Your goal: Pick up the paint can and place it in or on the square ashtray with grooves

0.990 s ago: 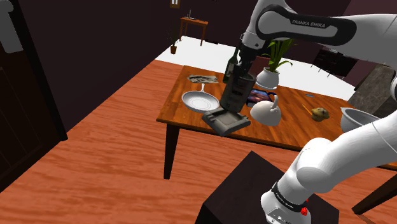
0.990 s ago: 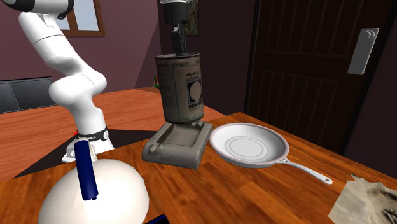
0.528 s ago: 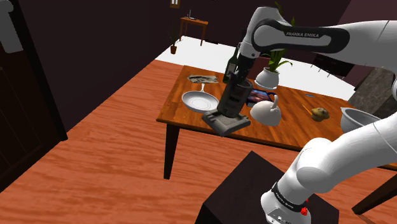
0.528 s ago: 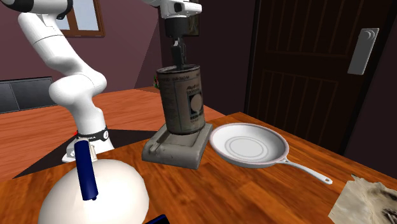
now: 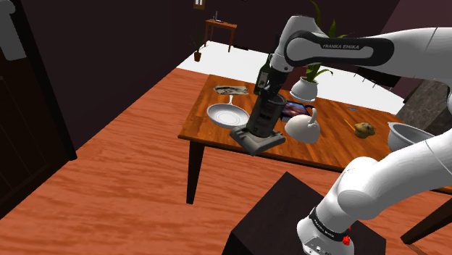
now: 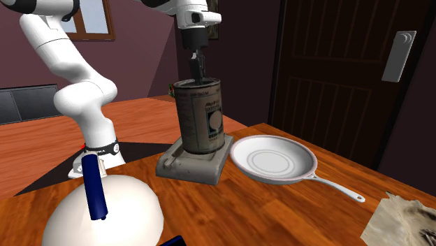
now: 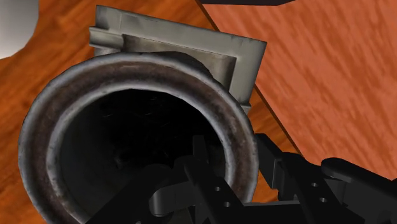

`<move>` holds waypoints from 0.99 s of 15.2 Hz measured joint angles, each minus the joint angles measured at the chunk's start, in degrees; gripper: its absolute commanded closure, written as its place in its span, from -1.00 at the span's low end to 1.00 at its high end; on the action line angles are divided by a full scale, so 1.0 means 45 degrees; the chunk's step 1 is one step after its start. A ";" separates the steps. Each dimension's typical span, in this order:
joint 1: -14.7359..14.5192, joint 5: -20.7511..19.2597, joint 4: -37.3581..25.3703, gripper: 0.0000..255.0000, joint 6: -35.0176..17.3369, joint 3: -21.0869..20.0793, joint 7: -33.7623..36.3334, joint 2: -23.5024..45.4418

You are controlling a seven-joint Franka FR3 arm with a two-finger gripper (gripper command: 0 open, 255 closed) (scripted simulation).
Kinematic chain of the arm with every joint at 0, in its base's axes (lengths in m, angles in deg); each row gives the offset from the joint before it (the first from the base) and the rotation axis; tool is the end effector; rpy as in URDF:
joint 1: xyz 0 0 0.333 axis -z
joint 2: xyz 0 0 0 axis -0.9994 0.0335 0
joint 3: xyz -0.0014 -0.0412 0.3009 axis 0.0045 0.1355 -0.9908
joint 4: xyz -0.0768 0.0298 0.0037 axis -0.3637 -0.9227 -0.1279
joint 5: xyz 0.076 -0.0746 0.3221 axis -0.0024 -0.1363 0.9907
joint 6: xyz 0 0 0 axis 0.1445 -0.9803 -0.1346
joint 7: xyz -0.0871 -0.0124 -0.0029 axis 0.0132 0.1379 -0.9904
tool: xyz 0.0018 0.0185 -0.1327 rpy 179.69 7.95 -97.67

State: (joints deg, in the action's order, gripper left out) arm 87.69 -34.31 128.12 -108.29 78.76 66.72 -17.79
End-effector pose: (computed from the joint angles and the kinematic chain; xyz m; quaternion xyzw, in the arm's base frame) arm 0.3777 -0.0667 0.5248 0.9989 0.0125 0.0427 0.0141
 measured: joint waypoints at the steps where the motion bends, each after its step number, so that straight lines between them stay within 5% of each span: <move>1: 0.0000 0.0001 0.0005 1.00 -0.0005 -0.0005 0.0005 -0.0002; 3: 0.0004 0.0006 0.0003 1.00 -0.0034 -0.0001 -0.0006 0.0014; 4: 0.0005 0.0008 0.0004 -1.00 -0.0041 -0.0005 -0.0005 0.0017; 10: 0.0025 -0.0009 0.0082 -1.00 -0.0016 0.0025 -0.0018 0.0065; 15: -0.0002 0.0037 -0.1298 -1.00 0.1434 -0.0053 -0.0038 -0.0020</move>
State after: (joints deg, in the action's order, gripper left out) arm 87.68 -34.15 122.28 -101.83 78.52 66.55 -17.88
